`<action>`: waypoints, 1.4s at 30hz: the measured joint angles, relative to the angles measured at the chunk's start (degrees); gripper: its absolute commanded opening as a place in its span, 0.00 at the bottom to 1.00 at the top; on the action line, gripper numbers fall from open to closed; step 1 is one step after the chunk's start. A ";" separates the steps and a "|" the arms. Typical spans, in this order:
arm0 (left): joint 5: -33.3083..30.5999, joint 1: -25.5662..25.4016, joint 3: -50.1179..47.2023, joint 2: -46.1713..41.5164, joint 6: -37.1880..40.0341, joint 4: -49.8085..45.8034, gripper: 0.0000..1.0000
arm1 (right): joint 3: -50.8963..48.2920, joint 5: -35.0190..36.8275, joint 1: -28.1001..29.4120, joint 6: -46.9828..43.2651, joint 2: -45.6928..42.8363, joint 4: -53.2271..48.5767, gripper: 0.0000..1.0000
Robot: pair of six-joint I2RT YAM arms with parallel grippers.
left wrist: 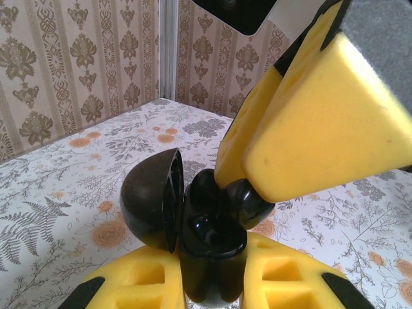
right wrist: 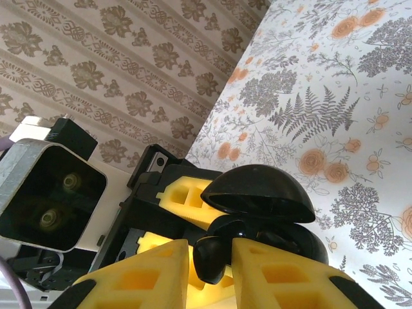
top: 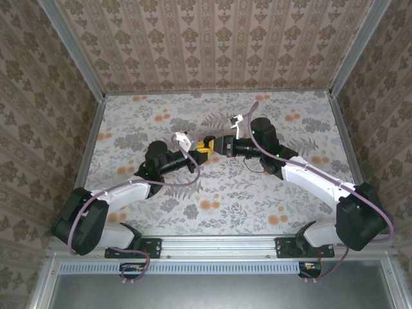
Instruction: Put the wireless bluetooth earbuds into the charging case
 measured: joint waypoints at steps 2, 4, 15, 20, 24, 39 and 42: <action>-0.11 0.00 0.00 0.00 0.00 -0.04 0.10 | 0.04 0.74 0.20 -0.02 0.00 -0.31 0.24; -0.24 0.00 0.00 0.00 0.00 -0.44 0.10 | 0.04 1.64 0.37 -0.04 -0.04 -0.68 0.24; -0.22 -0.22 0.02 -0.02 -0.02 -1.07 0.10 | -0.28 9.64 2.97 -0.44 -2.43 -3.06 0.21; -0.24 -0.22 0.02 -0.09 -0.02 -1.14 0.10 | -0.98 11.93 3.74 -0.37 -2.84 -2.47 0.21; -0.42 -0.22 0.02 -0.15 -0.02 -1.16 0.10 | -1.64 13.68 4.50 0.15 -3.15 -1.33 0.21; -0.70 -0.26 0.04 -0.22 -0.04 -1.70 0.10 | -4.92 29.18 11.23 3.96 -4.52 3.43 0.21; -0.85 -0.26 0.07 -0.22 -0.04 -1.84 0.10 | -5.01 32.28 12.55 4.50 -4.52 3.61 0.21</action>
